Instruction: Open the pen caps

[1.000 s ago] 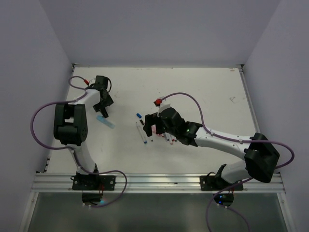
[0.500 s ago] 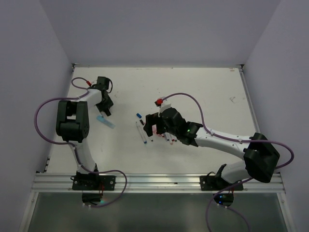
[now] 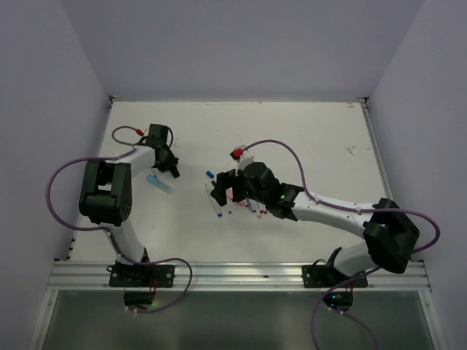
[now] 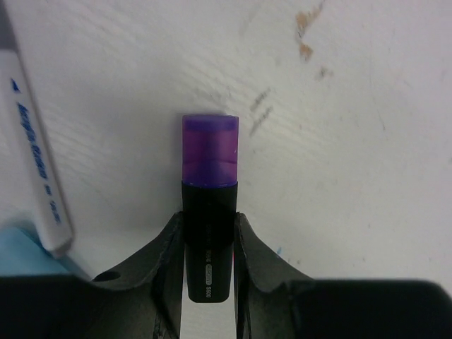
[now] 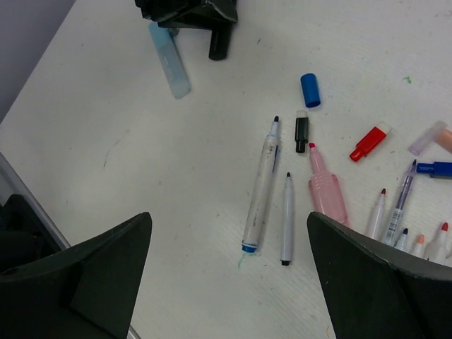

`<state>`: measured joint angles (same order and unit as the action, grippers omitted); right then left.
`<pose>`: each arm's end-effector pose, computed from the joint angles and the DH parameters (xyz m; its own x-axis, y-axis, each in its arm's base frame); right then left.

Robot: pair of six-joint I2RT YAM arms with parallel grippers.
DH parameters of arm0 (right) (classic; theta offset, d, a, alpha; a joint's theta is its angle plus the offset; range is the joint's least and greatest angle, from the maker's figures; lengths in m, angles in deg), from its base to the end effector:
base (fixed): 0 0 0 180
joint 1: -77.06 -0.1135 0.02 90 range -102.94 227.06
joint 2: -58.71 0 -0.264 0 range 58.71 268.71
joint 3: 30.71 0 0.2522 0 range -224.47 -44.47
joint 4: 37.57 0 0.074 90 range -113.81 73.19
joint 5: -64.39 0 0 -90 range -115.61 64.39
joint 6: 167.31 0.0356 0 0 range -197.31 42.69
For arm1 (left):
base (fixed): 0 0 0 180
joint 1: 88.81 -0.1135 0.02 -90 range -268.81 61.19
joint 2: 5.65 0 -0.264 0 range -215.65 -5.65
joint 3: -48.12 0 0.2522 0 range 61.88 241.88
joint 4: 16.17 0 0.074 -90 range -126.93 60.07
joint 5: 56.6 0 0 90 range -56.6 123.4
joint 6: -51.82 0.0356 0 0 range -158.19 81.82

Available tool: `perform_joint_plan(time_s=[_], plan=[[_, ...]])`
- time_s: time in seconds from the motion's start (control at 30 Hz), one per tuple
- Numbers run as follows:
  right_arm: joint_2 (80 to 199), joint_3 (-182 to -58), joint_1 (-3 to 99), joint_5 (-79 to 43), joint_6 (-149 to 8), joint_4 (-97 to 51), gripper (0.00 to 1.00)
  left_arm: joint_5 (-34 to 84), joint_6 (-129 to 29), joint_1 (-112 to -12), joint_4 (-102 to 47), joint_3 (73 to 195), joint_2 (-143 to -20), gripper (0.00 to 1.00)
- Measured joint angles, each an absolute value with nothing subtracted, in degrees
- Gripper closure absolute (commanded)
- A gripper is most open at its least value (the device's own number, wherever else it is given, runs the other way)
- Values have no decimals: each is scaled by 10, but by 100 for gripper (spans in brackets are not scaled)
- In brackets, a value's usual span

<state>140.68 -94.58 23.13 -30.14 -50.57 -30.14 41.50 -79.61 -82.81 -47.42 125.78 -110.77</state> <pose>0.1916 0.2583 0.2494 -0.5703 -0.0211 -0.8212 -0.5680 0.7324 0.3756 0.3679 -0.0336 0.1587 -0.6575 -0.5896 -0.4691 -0.5393 0.8031 -0.2534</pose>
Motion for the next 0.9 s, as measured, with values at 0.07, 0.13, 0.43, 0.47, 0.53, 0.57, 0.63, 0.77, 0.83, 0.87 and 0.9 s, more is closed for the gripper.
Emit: perform_joint_plan(time_s=[0.07, 0.13, 0.43, 0.47, 0.53, 0.57, 0.63, 0.77, 0.83, 0.87, 0.9], plan=[[1416, -946, 231, -292, -504, -312, 6, 395, -807, -812, -472, 1229, -1083, 97], [1428, -946, 232, -287, -499, -321, 8, 381, -818, -794, -471, 1203, -1055, 97], [1487, -964, 255, -242, -458, -371, 18, 333, -869, -709, -430, 1123, -867, 97], [1491, -968, 258, -237, -454, -376, 18, 330, -873, -704, -422, 1116, -852, 97], [1498, -976, 261, -228, -450, -386, 21, 325, -884, -695, -413, 1102, -832, 97], [1501, -982, 262, -226, -448, -390, 21, 324, -887, -691, -410, 1097, -825, 97], [1511, -994, 263, -219, -447, -397, 24, 321, -895, -683, -409, 1088, -817, 97], [1532, -1012, 265, -212, -445, -405, 28, 319, -907, -669, -408, 1079, -805, 97], [1540, -1014, 265, -210, -444, -407, 30, 318, -912, -665, -408, 1079, -798, 97], [1544, -1015, 265, -209, -444, -410, 30, 318, -914, -663, -407, 1079, -793, 97], [1548, -1017, 265, -208, -444, -411, 31, 318, -916, -661, -407, 1079, -788, 97]])
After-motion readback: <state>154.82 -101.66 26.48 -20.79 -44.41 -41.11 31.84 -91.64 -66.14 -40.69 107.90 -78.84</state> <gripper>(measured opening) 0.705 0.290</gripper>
